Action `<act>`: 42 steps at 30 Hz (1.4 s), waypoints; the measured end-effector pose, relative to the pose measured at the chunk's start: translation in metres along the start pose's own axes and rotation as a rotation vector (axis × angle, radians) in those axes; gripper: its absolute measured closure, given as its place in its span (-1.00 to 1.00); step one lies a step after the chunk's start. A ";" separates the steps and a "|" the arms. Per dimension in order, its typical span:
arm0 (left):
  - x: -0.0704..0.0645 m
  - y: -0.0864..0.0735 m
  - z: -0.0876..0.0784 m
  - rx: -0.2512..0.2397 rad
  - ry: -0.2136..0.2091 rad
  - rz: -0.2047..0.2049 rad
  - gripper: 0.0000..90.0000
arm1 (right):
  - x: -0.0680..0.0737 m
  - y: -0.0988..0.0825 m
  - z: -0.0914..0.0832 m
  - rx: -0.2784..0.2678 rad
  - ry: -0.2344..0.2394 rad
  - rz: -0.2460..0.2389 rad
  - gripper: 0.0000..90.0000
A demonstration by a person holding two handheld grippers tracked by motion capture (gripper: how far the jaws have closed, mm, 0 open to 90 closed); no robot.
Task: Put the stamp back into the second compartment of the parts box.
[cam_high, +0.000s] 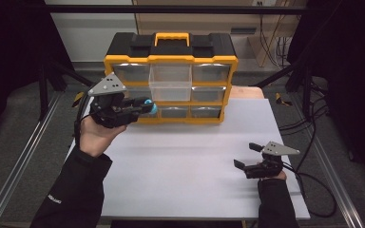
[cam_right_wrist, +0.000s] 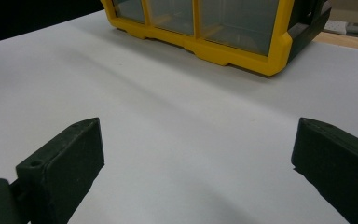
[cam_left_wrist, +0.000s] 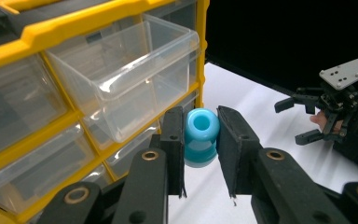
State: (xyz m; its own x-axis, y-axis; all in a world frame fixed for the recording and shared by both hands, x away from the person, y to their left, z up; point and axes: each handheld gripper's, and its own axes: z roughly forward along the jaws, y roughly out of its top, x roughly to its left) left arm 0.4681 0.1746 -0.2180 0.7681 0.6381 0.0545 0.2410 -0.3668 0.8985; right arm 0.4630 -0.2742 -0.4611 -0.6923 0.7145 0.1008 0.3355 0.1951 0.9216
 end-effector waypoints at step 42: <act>0.022 0.055 0.019 -0.013 0.069 -0.030 0.61 | 0.000 0.000 -0.001 -0.004 0.000 0.001 -0.94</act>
State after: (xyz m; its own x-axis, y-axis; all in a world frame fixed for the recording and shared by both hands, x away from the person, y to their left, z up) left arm 0.5095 0.1554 -0.1755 0.7181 0.6937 0.0566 0.2550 -0.3380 0.9060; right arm 0.4629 -0.2747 -0.4607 -0.6921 0.7147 0.1013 0.3333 0.1918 0.9231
